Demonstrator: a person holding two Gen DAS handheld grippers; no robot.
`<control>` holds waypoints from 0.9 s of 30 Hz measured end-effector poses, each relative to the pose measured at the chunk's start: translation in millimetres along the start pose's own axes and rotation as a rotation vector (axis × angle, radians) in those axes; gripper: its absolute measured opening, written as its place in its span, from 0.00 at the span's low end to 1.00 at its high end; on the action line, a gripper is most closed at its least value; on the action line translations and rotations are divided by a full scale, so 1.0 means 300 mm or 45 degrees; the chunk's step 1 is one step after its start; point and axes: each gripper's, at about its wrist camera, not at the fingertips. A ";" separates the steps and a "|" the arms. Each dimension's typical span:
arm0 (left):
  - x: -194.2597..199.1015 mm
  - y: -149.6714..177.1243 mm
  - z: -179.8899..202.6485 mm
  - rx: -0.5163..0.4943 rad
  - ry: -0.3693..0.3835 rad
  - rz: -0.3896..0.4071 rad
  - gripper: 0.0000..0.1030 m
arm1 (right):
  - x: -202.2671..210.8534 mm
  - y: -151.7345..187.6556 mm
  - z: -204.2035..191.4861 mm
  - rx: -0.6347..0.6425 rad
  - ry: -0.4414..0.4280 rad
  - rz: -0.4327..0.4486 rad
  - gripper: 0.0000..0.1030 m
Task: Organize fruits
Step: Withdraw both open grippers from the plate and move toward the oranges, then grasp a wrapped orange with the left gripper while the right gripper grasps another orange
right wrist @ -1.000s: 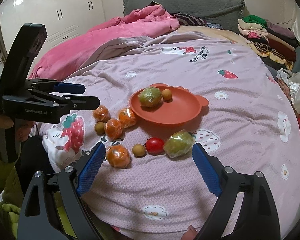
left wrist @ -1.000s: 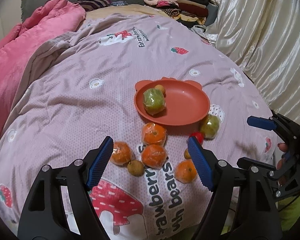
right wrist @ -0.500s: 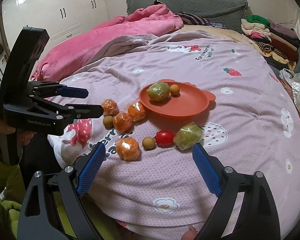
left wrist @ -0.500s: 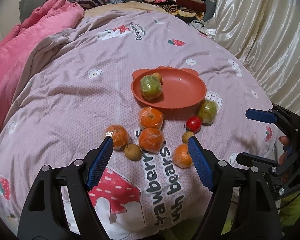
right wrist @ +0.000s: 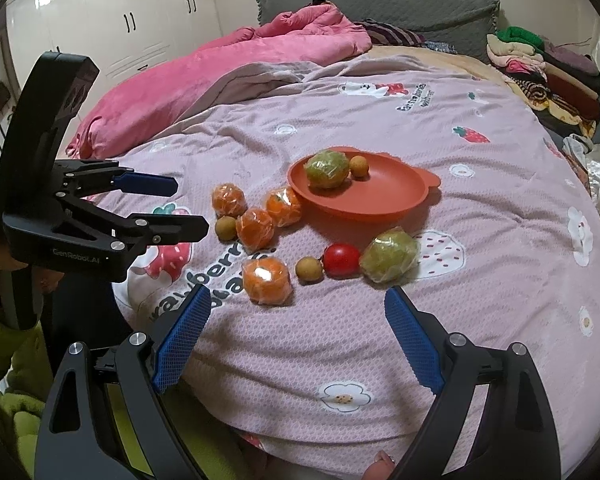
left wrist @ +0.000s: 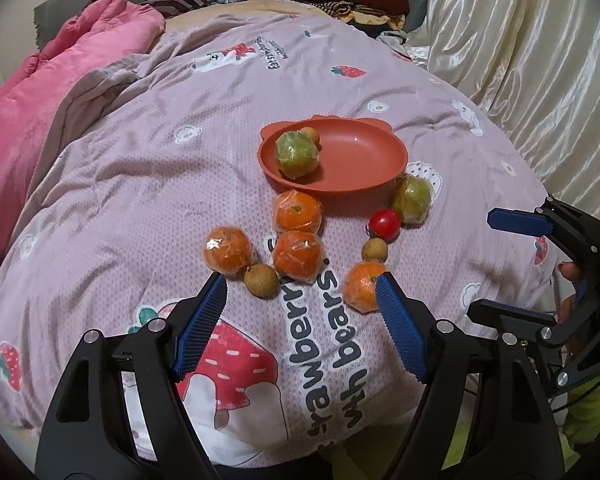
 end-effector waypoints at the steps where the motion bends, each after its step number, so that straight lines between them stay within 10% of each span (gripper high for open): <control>1: -0.002 0.002 0.002 -0.002 0.001 -0.003 0.67 | -0.002 0.004 -0.001 -0.001 -0.001 -0.003 0.85; 18: -0.057 0.013 0.000 0.008 0.038 -0.053 0.67 | -0.077 0.055 -0.026 -0.015 -0.045 -0.058 0.85; 27: -0.127 -0.013 0.004 -0.013 0.065 -0.102 0.50 | -0.114 0.068 -0.024 -0.044 -0.069 -0.066 0.85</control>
Point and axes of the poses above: each gripper's, at about its wrist camera, not at the fingertips, and x roughly against the way its jaws point, z to its right, y to its underside, and after that the axes turned 1 degree about -z, right-handed
